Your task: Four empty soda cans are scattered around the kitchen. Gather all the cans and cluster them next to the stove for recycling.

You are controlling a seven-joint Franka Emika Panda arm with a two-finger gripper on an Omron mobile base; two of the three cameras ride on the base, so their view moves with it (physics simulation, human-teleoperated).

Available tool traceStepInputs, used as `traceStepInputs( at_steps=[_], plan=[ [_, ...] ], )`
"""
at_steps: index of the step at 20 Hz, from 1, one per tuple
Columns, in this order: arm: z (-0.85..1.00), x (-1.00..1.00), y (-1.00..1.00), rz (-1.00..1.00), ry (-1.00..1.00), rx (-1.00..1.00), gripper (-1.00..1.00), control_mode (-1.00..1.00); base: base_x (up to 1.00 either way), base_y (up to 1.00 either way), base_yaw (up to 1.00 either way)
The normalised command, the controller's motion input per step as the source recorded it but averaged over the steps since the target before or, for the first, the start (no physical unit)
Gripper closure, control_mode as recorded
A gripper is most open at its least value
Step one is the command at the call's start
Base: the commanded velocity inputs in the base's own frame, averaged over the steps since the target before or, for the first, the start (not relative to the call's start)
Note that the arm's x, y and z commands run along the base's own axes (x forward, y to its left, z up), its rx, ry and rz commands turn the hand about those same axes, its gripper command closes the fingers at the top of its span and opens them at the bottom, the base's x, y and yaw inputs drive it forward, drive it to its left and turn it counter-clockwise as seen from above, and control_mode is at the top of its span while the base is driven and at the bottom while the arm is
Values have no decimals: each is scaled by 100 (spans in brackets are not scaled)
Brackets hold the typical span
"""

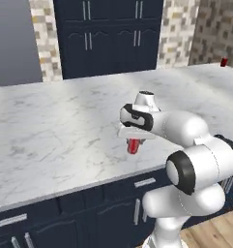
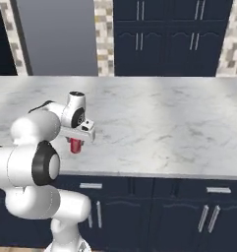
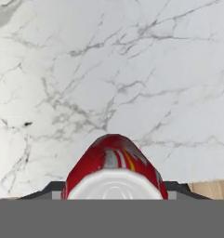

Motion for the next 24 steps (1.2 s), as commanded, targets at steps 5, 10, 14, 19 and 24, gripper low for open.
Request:
traceStepInputs(
  at_steps=[5, 10, 14, 19, 24],
  plan=[
    [0, 0, 0, 0, 0, 0, 100, 100, -5, 21, 88],
    [0, 0, 0, 0, 0, 0, 100, 100, -3, 18, 91],
    [0, 0, 0, 0, 0, 0, 100, 100, -3, 21, 86],
    [0, 0, 0, 0, 0, 0, 100, 100, -7, 25, 79],
    [0, 0, 0, 0, 0, 0, 100, 100, 24, 22, 57]
  ],
)
